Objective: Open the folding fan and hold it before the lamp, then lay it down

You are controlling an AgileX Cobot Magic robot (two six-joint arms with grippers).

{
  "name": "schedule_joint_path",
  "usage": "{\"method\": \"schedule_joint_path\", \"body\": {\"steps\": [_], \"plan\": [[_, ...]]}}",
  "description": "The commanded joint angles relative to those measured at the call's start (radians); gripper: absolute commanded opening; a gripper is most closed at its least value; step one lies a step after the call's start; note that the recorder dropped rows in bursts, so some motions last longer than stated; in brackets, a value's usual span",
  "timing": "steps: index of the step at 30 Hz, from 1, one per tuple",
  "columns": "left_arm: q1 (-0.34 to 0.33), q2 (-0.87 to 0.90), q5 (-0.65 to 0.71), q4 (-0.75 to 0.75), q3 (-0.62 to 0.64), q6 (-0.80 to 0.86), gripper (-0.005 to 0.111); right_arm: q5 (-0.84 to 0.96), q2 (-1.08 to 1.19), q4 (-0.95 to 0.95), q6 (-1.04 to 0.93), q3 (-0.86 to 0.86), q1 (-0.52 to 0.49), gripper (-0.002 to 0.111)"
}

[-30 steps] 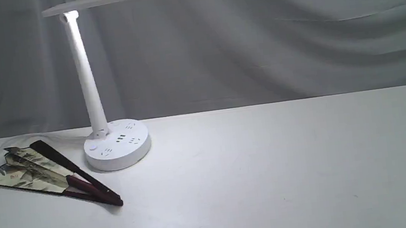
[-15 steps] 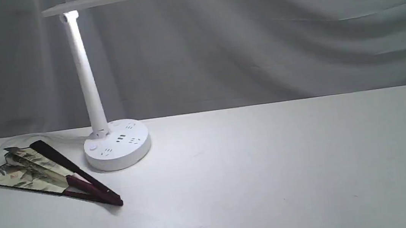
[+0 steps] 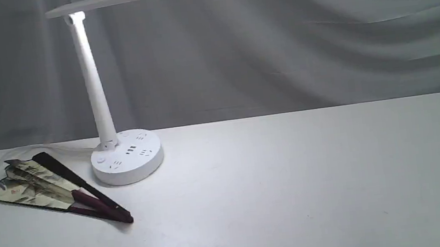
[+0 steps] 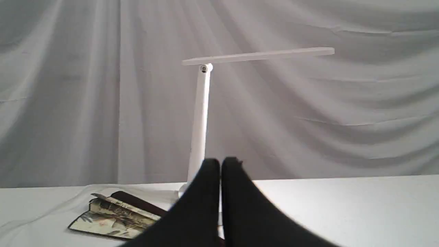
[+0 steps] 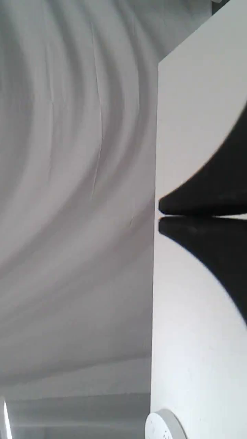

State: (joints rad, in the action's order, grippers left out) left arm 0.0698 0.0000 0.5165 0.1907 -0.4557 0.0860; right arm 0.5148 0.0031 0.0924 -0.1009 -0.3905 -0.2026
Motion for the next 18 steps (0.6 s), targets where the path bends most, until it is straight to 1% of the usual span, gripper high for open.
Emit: {"method": "schedule_joint_path", "body": {"steps": [1, 5, 8, 12, 18], "plan": [[0.0, 0.0, 0.023, -0.024, -0.001, -0.057, 0.0, 0.021, -0.003, -0.003, 0.004, -0.007, -0.006, 0.0], [0.0, 0.003, 0.033, -0.067, -0.001, -0.121, 0.0, 0.024, -0.003, -0.003, 0.004, -0.007, -0.006, 0.0], [0.0, 0.066, 0.027, -0.09, -0.005, -0.142, 0.0, 0.026, 0.03, -0.003, 0.016, -0.007, -0.006, 0.0], [0.0, 0.188, 0.004, -0.09, -0.028, -0.158, 0.0, 0.005, 0.166, -0.003, 0.028, -0.007, -0.006, 0.0], [0.0, 0.414, -0.021, -0.09, -0.112, -0.16, 0.001, -0.092, 0.375, 0.027, 0.028, -0.007, -0.006, 0.0]]}}
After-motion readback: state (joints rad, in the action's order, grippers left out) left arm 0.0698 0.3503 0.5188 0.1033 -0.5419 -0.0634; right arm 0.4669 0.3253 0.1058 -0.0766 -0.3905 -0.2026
